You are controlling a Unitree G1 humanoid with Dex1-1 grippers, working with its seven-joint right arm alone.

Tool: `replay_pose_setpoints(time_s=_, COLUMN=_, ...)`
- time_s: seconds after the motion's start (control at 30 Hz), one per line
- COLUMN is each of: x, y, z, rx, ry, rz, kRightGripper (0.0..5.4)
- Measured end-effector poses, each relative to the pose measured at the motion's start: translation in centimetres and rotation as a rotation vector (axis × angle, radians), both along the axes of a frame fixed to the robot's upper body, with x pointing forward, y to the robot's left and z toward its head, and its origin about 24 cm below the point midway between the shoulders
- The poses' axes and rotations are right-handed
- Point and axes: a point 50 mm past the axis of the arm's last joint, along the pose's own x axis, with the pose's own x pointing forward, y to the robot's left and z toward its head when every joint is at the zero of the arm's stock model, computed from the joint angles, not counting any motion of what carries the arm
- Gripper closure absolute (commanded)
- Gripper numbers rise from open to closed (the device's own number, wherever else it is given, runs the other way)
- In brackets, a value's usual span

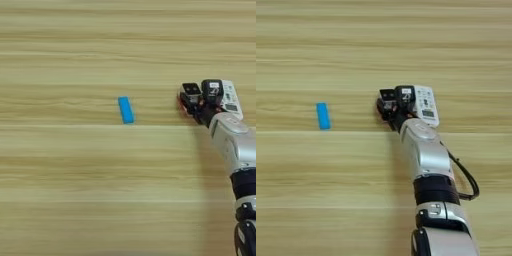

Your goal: Move the objects on the table

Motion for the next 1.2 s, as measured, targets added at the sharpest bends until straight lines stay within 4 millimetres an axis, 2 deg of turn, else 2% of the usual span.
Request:
replay_pose_setpoints(time_s=0.13, x=-0.1, y=0.2, z=0.1, rx=-0.004, ry=-0.008, rz=0.015, kRightGripper=2.91)
replay_pose_setpoints(time_s=0.37, x=-0.5, y=2.2, z=-0.4, rx=-0.003, ry=0.028, rz=0.109, kRightGripper=2.91)
replay_pose_setpoints(time_s=0.7, x=-1.2, y=4.0, z=-0.3, rx=0.035, ry=0.067, rz=0.235, kRightGripper=2.91)
replay_pose_setpoints(time_s=0.87, x=-1.7, y=4.3, z=-1.0, rx=0.082, ry=0.135, rz=0.258, kRightGripper=2.91)
replay_pose_setpoints(time_s=1.2, x=-1.7, y=4.4, z=-0.9, rx=0.076, ry=0.173, rz=0.255, kRightGripper=2.91)
